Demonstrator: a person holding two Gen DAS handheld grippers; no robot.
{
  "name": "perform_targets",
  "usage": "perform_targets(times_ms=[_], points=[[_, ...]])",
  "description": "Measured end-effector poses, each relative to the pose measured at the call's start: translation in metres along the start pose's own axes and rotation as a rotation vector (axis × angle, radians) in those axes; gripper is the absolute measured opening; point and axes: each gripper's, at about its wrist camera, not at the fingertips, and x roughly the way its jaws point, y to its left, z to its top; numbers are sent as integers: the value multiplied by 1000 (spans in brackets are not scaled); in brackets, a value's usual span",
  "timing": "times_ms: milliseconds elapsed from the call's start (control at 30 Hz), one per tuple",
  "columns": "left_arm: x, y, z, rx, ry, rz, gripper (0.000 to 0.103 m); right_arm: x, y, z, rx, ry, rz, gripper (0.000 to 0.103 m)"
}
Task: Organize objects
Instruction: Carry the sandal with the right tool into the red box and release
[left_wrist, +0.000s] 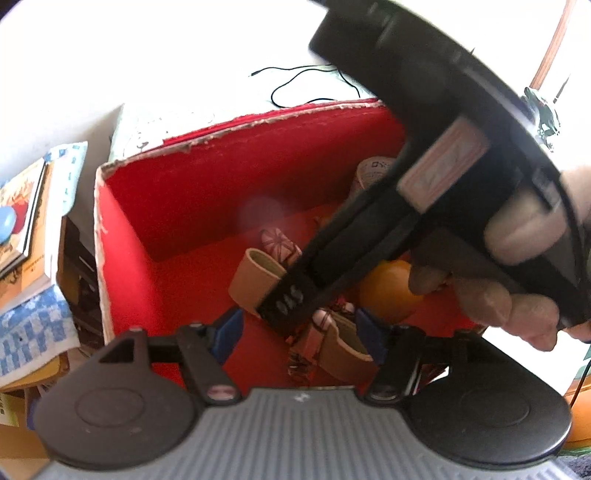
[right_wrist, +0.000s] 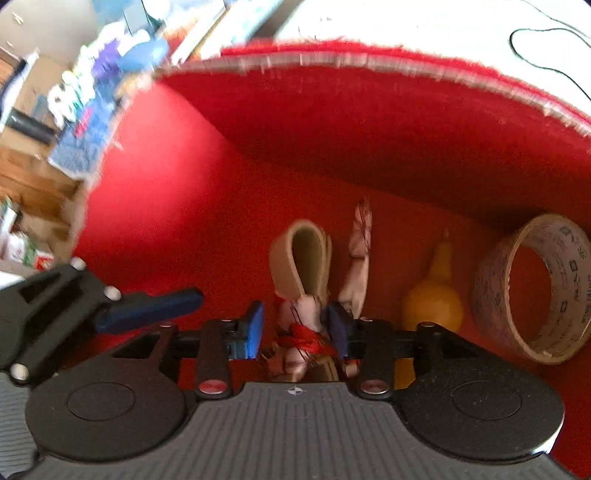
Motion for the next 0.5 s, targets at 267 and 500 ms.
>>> perform_targets(times_ms=[267,500], points=[[2,-1,5,-5,-1,10,69,-10,-15,-8,58,-44,-132,25],[1,-5,11,-2,-7,26,71,-18,-41,-17,140,-67,-138,27]])
